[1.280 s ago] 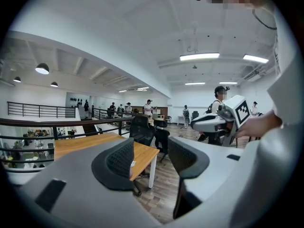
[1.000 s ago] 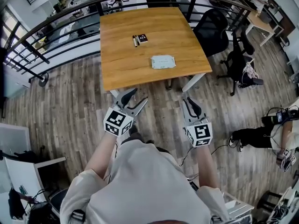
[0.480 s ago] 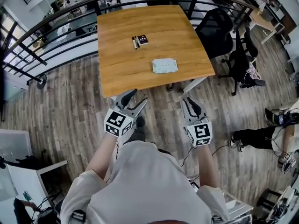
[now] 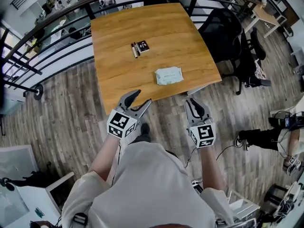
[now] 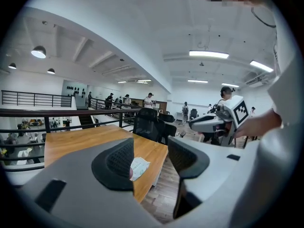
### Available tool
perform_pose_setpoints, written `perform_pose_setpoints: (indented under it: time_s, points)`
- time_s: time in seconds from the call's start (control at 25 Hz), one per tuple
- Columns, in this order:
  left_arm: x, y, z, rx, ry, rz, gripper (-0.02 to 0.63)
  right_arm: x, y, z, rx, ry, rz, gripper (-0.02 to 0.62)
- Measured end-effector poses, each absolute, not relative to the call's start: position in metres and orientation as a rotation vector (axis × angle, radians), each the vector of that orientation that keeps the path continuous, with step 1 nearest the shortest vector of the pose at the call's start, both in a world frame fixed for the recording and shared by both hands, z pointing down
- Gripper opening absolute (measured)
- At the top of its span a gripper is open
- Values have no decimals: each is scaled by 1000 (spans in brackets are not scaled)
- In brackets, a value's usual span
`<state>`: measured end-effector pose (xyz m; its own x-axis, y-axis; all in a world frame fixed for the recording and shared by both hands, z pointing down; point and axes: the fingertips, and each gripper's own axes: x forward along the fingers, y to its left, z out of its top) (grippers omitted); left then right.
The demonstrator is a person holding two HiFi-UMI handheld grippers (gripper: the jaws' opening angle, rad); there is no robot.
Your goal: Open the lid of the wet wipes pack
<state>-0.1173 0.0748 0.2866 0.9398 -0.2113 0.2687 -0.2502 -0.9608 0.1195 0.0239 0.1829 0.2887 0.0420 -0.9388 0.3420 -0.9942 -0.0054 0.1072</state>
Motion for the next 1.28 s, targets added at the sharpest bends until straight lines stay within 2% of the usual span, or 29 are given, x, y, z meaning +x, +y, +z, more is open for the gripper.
perform_pose_setpoints:
  time_s: [0.76,1.28]
  points:
    - [-57,-13,327,2935,-195,495,219,74,99,318,1979,-1834,316,55]
    - [24,-39,393,2891,-257,591,219,138,43,391,1729,-1955,426,55]
